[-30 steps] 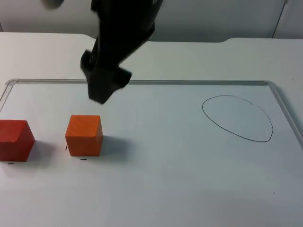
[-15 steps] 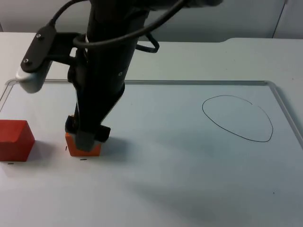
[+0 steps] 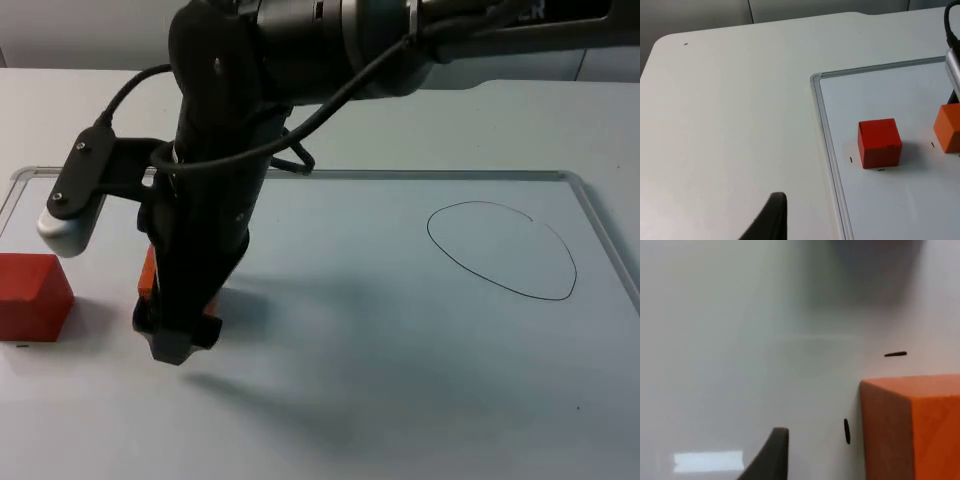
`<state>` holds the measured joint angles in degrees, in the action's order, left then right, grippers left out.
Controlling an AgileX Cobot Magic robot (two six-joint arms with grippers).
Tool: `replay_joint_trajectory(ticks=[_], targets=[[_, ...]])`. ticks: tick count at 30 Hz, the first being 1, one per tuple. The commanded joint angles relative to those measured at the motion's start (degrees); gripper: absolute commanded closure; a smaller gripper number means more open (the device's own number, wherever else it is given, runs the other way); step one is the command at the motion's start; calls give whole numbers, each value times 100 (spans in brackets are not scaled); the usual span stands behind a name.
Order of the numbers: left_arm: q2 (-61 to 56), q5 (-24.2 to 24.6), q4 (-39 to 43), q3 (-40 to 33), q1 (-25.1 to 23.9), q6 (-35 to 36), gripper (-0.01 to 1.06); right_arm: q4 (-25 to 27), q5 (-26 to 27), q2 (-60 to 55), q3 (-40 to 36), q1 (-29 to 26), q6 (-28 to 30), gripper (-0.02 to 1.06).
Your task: Pick up one cube with the left hand and another cube with the right hand. First place the cube in the right hand at the target position, then stack the cube in the left hand on top.
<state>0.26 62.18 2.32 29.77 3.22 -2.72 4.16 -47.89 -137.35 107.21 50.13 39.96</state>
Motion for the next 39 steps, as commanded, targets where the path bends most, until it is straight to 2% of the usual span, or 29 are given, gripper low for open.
replay_joint_trajectory(ticks=[1, 3, 4, 8, 9, 10, 12, 13, 16, 19, 22, 27, 33, 36, 37, 39], targets=[[-26, -55, -44, -38, -23, 8, 0, 15, 45, -14, 44, 27, 60, 9], [-26, -55, -44, -38, -23, 8, 0, 15, 95, -3, 44, 27, 60, 16], [-26, -55, -44, -38, -23, 8, 0, 15, 95, -3, 44, 27, 60, 16], [-26, -55, -44, -38, -23, 8, 0, -126, 237, -3, 44, 27, 60, 46], [-26, -55, -44, -38, -23, 8, 0, -126, 237, -3, 44, 27, 60, 46], [-26, -55, -44, -38, -23, 8, 0, -126, 281, -3, 44, 27, 60, 52], [-26, -55, -44, -38, -23, 8, 0, -126, 331, 7, 44, 27, 60, 71], [-26, -55, -44, -38, -23, 8, 0, -126, 331, 7, 44, 27, 60, 71], [-26, -55, -44, -38, -23, 8, 0, -126, 355, 86, 44, 27, 4, 105], [-26, -55, -44, -38, -23, 14, 0, -213, 371, 332, 44, 27, -295, 105], [-26, -55, -44, -38, -23, 14, 0, -652, 289, 861, 44, 27, -903, 105], [-26, -55, -44, -38, -23, 14, 0, -682, 172, 1951, 44, -146, -1419, 105], [-26, -55, -44, -38, -23, 14, 0, -682, -23, 3275, 33, -413, -1466, 105], [-26, -55, -44, -38, -23, 14, 0, -670, -425, 4256, 33, -595, -1466, 105], [-26, -55, -44, -38, -23, 14, 0, -670, -425, 4256, 33, -595, -1466, 105], [-26, -55, -44, -38, -23, 14, 0, -690, -754, 4761, 24, -631, -1466, 105]])
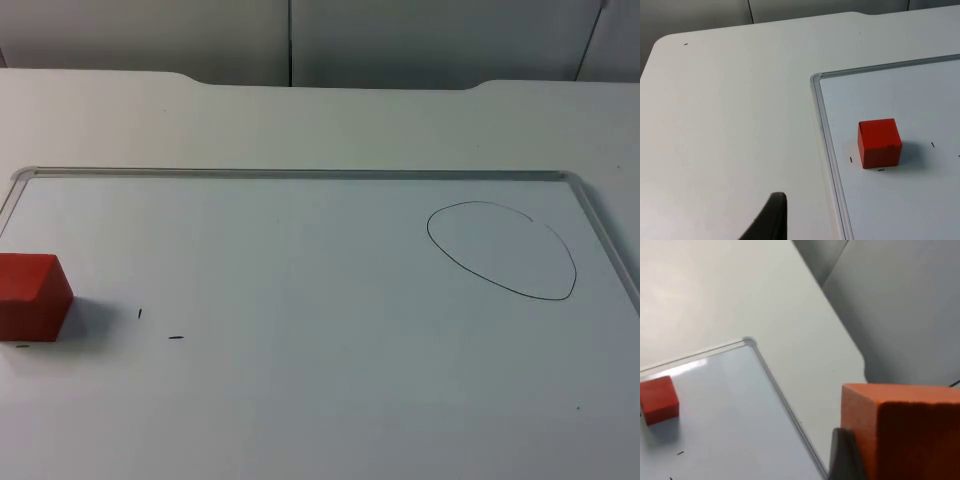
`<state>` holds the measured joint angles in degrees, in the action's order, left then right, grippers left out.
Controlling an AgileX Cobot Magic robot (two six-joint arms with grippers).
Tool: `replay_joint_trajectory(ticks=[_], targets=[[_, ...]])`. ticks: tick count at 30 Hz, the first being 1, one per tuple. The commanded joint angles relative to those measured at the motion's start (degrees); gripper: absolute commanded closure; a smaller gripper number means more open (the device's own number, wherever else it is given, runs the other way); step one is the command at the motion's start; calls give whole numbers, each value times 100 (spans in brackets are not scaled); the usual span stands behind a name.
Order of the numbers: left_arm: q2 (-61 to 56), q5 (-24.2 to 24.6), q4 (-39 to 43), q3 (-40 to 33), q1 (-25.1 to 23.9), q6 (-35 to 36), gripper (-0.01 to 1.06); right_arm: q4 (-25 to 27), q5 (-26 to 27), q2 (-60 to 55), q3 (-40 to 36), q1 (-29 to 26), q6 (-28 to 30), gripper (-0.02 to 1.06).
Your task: Pick up one cube with the left hand and another cube with the right hand. First place the cube in the right hand at the target position, then stack the cube in the left hand on top.
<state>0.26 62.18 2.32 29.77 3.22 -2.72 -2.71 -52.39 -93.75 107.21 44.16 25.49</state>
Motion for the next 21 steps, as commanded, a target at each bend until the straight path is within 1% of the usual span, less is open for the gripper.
replay_joint_trajectory(ticks=[1, 2, 3, 4, 6, 7, 8, 10, 11, 12, 13, 14, 15, 16, 17, 19, 20, 21], targets=[[-26, -55, -44, -38, -23, 14, 0, -27, -472, 591, 24, -34, -19, 105], [-26, -55, -44, -38, -23, 14, 0, -27, -472, 591, 24, -34, -19, 105], [-26, -55, -44, -38, -23, 14, 0, -27, -669, 794, 24, -34, -19, 105], [-26, -55, -44, -38, -23, 14, 0, -43, -743, 991, 7, -34, -19, 105], [-26, -55, -44, -38, -23, 14, 0, -346, -542, 1563, -311, -34, -535, 105], [-26, -55, -44, -38, -23, 14, 0, -346, -542, 1563, -311, -34, -535, 105], [-26, -55, -44, -38, -23, 14, 0, -553, -513, 1814, -497, -34, -713, 105], [-26, -55, -91, -38, -23, -8, 0, -1331, -357, 2316, -1093, -34, -1587, 105], [-26, -55, -91, -38, -23, -8, 0, -1331, -357, 2316, -1093, -34, -1587, 105], [-26, -55, -232, -38, -23, -75, 0, -1861, -288, 2735, -1558, -34, -2207, 105], [-26, -55, -360, -38, -23, -170, 0, -1996, -300, 2867, -1735, -34, -2358, 105], [-26, -55, -466, -38, -23, -183, 0, -2154, -322, 3230, -2273, -34, -2699, 105], [-26, -55, -628, -38, -23, -183, 0, -2139, -263, 3496, -2634, -34, -2874, 105], [-26, -55, -628, -38, -23, -183, 0, -2139, -263, 3496, -2634, -34, -2874, 105], [-26, -67, -764, -27, -23, -183, 0, -2064, -212, 3761, -2919, -34, -3003, 105], [89, -110, -1006, 13, -23, -313, 0, -1752, -122, 4191, -3532, -34, -3124, 105], [187, -212, -1194, 46, -23, -368, 0, -1751, -62, 4407, -3766, -34, -3219, 105], [187, -212, -1194, 46, -23, -368, 0, -1751, -62, 4407, -3766, -34, -3219, 105]])
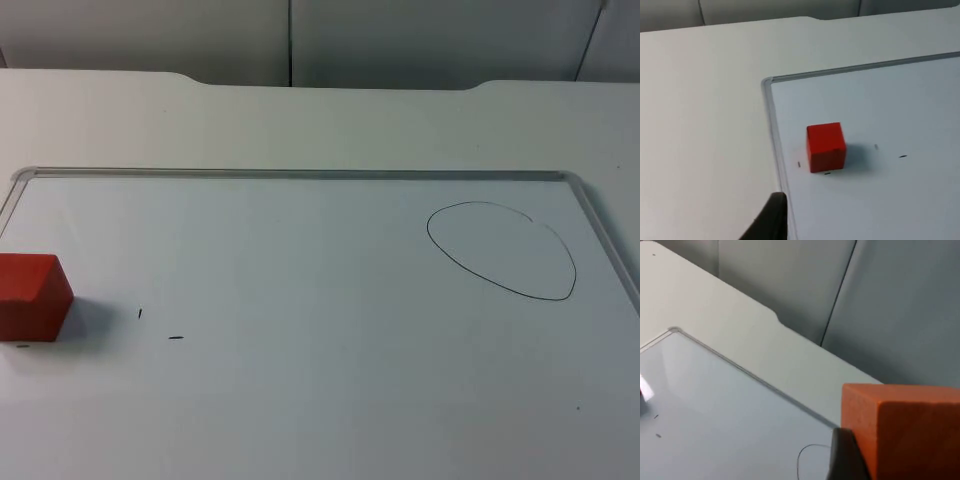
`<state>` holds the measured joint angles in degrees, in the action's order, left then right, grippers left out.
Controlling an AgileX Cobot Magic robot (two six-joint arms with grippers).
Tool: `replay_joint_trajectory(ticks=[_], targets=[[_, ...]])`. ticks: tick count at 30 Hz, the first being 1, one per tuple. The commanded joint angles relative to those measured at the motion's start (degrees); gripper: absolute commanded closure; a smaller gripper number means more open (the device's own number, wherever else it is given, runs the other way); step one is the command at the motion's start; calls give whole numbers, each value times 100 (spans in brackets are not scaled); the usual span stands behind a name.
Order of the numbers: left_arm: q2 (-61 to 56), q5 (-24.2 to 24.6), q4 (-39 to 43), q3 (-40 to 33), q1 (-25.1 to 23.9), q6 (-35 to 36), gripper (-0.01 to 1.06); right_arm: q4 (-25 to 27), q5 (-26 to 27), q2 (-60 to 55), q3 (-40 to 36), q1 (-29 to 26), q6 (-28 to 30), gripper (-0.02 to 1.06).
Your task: Pick up one cube with the left hand and another cube with the right hand. First place the cube in the right hand at the target position, then stack the cube in the left hand on top.
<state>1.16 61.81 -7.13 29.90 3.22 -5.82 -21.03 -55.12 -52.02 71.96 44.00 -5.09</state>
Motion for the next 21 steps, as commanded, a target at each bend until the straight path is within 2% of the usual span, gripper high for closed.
replay_joint_trajectory(ticks=[1, 5, 11, 14, 15, 20, 21], targets=[[227, -312, -462, 75, -23, -185, 0, 80, 255, 422, -490, -17, -239, 105], [870, -929, -1578, 137, -23, -888, 0, 206, 213, 952, -1125, -17, -264, 105], [1747, -1220, -2200, 137, -23, -1452, 0, 659, 190, 1260, -1445, -17, 23, 105], [2612, -1588, -3024, 137, -23, -2311, 0, 745, 257, 1401, -1593, -17, 126, 105], [2612, -1588, -3024, 137, -23, -2311, 0, 745, 257, 1401, -1593, -17, 126, 105], [4027, -1686, -4123, 137, -23, -3431, 2, 745, 384, 1401, -1596, -17, 250, 105], [4027, -1686, -4123, 137, -23, -3431, 2, 745, 384, 1401, -1596, -17, 250, 105]])
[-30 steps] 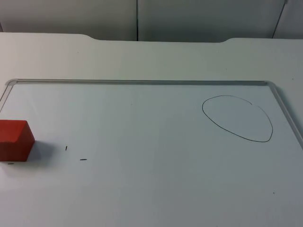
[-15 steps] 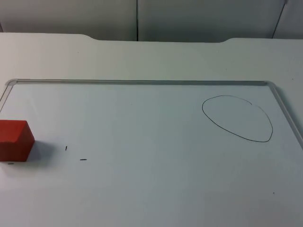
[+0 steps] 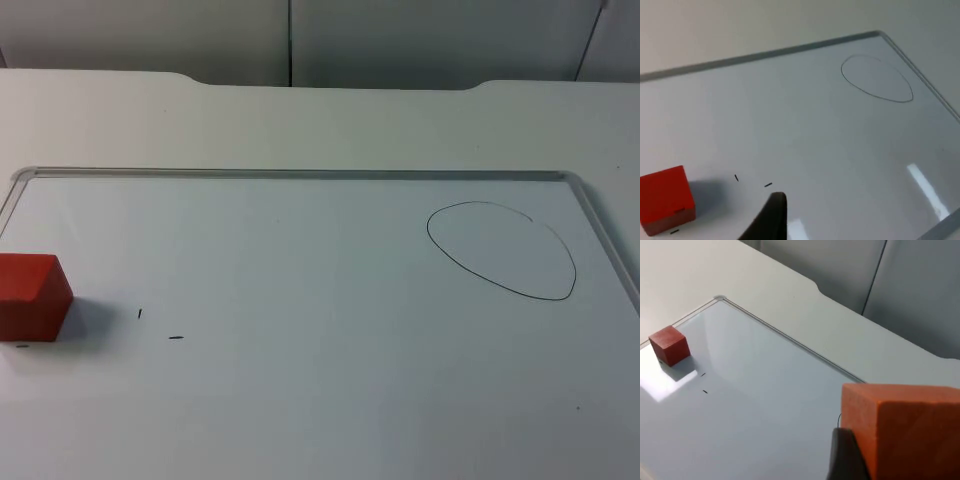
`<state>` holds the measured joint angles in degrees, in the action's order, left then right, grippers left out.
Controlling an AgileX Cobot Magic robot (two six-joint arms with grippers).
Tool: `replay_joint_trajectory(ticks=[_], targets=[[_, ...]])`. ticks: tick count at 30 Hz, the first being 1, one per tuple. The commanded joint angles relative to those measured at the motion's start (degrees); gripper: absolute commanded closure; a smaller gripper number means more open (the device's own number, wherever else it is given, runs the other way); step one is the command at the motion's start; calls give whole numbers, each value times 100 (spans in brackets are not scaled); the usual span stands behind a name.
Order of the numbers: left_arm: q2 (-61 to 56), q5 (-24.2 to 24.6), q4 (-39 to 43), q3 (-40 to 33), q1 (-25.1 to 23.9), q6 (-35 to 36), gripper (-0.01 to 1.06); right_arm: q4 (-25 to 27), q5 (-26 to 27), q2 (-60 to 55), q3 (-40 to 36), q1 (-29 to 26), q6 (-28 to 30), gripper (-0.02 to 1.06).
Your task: Pick up one cube with the left hand and another cube with the right hand. First place the cube in the right hand at the target position, then stack the cube in the left hand on top.
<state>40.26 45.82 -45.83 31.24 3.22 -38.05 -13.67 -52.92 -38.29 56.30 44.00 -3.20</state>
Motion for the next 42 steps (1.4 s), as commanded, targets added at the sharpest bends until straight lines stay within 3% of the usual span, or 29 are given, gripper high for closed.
replay_joint_trajectory(ticks=[1, 5, 9, 18, 25, 42], targets=[[434, -118, -284, 30, -23, -309, 2, 9, 181, 28, -31, -17, 60, 105], [1599, -383, 185, 359, -23, -190, 2, 20, 225, 28, -31, -17, 60, 105], [2897, -570, 1255, 1118, -23, 855, 2, 61, 225, 28, -31, -17, 188, 105], [4793, -566, 2652, 2089, -23, 1979, 2, 71, 226, 28, -69, -17, 213, 105], [5950, -669, 2874, 2444, -23, 2028, 2, 70, 570, 28, -530, -17, 213, 105], [6725, -990, 2883, 2470, -11, 2028, 2, 85, 741, 28, -544, -17, 213, 105]])
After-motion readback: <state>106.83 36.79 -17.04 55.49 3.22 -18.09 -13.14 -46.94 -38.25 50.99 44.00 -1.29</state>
